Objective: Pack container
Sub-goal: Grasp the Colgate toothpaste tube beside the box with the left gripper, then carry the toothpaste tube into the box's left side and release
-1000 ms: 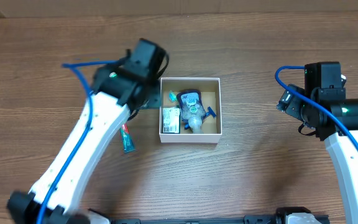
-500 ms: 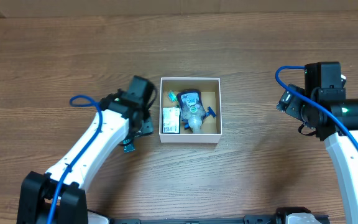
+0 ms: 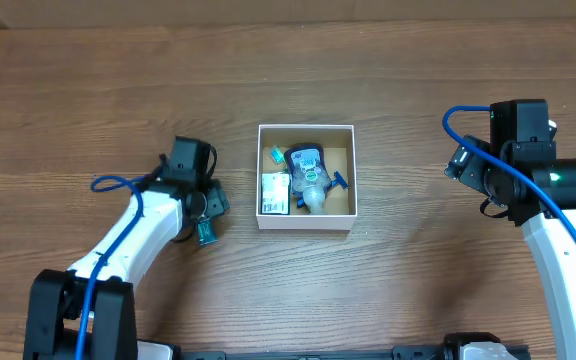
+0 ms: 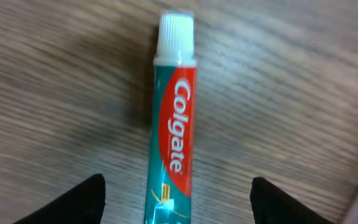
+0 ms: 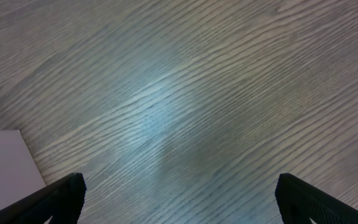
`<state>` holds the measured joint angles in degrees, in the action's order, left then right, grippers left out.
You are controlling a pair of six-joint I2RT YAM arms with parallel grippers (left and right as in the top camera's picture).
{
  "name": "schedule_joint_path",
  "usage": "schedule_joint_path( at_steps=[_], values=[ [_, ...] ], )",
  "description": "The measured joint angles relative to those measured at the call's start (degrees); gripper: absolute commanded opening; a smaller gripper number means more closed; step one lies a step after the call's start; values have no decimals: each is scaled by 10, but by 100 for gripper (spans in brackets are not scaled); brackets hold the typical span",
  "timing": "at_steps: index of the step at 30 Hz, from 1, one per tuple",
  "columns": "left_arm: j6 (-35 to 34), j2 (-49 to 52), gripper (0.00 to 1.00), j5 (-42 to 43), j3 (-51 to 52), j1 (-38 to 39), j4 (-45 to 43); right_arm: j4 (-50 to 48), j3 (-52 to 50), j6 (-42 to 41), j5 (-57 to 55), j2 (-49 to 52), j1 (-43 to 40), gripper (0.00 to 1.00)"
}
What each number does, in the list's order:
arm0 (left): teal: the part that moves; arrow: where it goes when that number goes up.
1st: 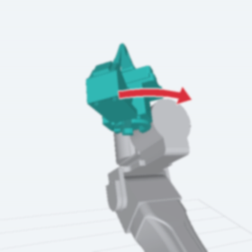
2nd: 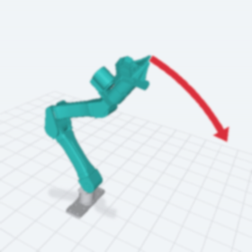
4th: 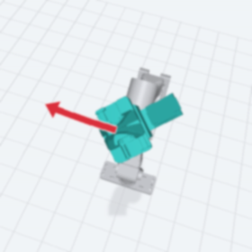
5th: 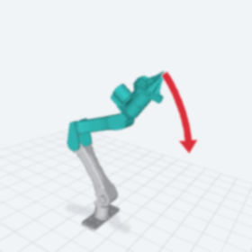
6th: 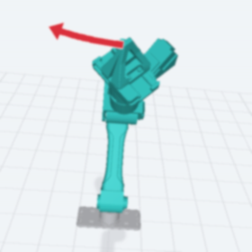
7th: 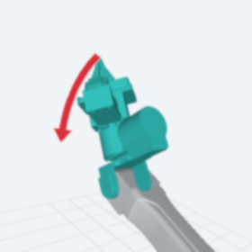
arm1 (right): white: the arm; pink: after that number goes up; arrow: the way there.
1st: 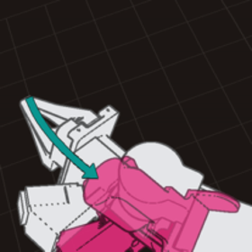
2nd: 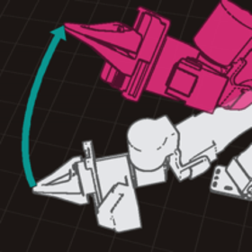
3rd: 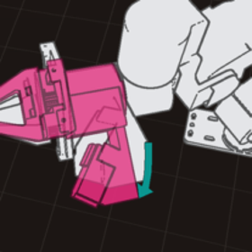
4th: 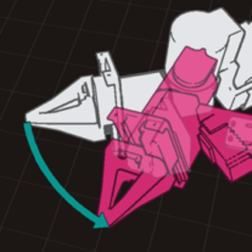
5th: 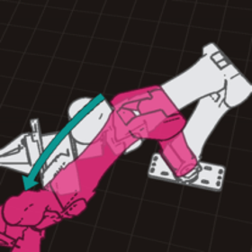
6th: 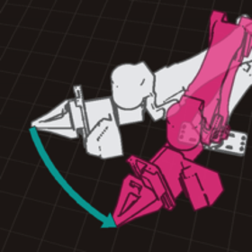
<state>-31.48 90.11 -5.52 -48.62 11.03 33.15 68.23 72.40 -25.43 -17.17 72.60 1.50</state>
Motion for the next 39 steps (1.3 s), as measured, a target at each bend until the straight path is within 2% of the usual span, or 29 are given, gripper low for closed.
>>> schedule_joint_path(
  at_steps=[4, 19, 20, 21, 22, 23, 26, 33, 37, 39],
  values=[
    [0, 7, 73, 8, 52, 0, -58, 0, 0, 0, 0, 0, 0, 100],
    [1, 11, 72, 12, 56, 0, -94, 0, 0, 0, 0, 0, 0, 100],
    [1, 11, 69, 12, 56, 0, -94, 0, 0, 0, 0, 0, 0, 100],
    [1, 11, 56, 12, 56, 0, -94, 0, 0, 0, 0, 0, 0, 100],
    [1, 11, 32, 13, 56, 0, -94, 0, 0, 0, 0, 0, 0, 100],
    [1, 11, 22, 15, 56, 0, -94, 1, 0, 0, 0, 0, 0, 100],
    [3, 13, 4, 16, 58, 0, -94, 0, 0, 0, 0, 0, 0, 100],
    [11, 10, 4, 19, 52, 0, -86, 0, 0, 0, 0, 0, 0, 100],
    [28, 9, 4, 21, 29, 0, -23, 0, 0, 0, 0, 0, 0, 100],
    [32, -7, 5, 24, -14, 0, 33, 0, 0, 0, 0, 0, 0, 100]
  ],
)
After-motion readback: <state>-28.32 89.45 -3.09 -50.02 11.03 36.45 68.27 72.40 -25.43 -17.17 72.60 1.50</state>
